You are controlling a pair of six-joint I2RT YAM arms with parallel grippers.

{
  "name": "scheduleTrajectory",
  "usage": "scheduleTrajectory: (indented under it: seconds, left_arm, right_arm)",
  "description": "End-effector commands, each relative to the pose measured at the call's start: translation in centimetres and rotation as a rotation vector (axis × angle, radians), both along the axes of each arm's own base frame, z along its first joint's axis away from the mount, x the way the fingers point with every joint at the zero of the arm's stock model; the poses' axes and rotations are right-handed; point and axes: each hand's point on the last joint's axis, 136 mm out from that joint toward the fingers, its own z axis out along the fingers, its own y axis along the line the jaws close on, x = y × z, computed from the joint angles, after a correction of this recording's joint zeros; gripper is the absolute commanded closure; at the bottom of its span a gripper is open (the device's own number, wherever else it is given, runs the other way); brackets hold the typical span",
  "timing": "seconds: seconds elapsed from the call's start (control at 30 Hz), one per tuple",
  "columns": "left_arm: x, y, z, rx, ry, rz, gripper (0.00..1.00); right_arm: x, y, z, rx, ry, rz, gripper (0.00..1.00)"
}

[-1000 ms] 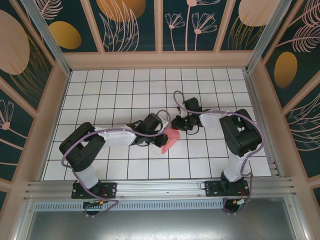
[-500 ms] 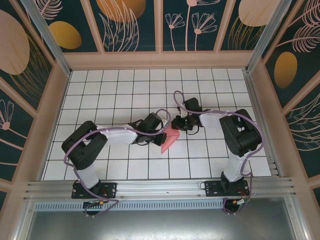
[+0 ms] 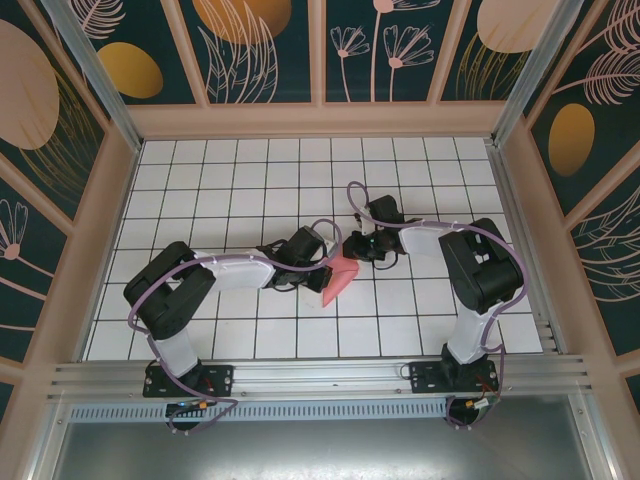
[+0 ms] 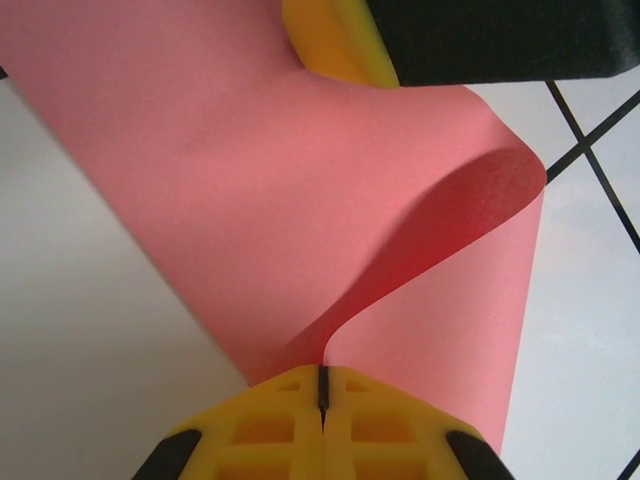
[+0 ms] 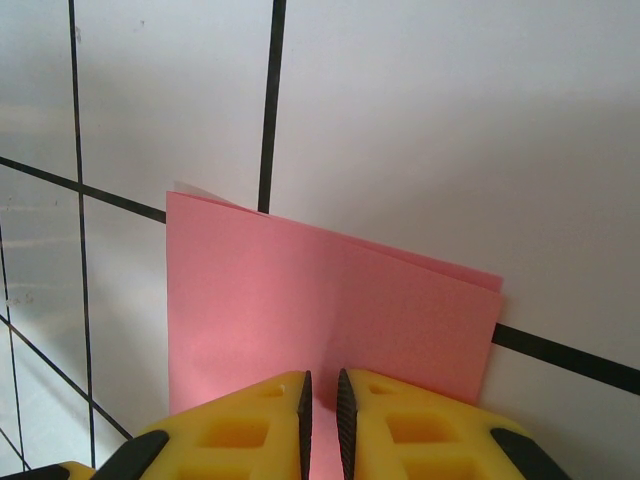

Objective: Fold a paper plane with a square sheet of paper (pick it up from the middle)
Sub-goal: Third fold the triangle at the center of the table.

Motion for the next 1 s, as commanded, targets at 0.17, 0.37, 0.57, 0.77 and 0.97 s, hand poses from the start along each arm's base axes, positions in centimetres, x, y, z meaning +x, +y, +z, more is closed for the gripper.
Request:
scheduleTrajectory:
  seconds: [0.17,0.37,0.57,0.77,0.97]
  left_arm:
    - [0.9,0.6,-0.2,0.026,-0.013,0.046,1.00]
    - [1.3,0.8,0.9,0.004,-0.050,0.069,1.00]
    - [0.6,0.5,0.1,0.003,-0.006,0.044,1.00]
    - [-0.1,0.2,0.0,-0.014,0.031,0.025,0.98]
    - [-0.1,0.8,0.1,0.001,0.029,0.057,0.98]
  right_arm:
    - [-1.1,-1.8,-3.0,-0.084,0.062,-0.035,0.80]
    - [-1.2,-1.9,-3.3,-0.090,0.069,-0.036,0.80]
    - [-1.1,-1.9,-3.4,-0.093,0.071,-0.041,0.80]
    - [-1.1,-2.1,-3.4,-0.101,0.068,-0.044,0.79]
    - [-1.0,-2.2,-3.4,-0.103,0.066,-0.048,0.79]
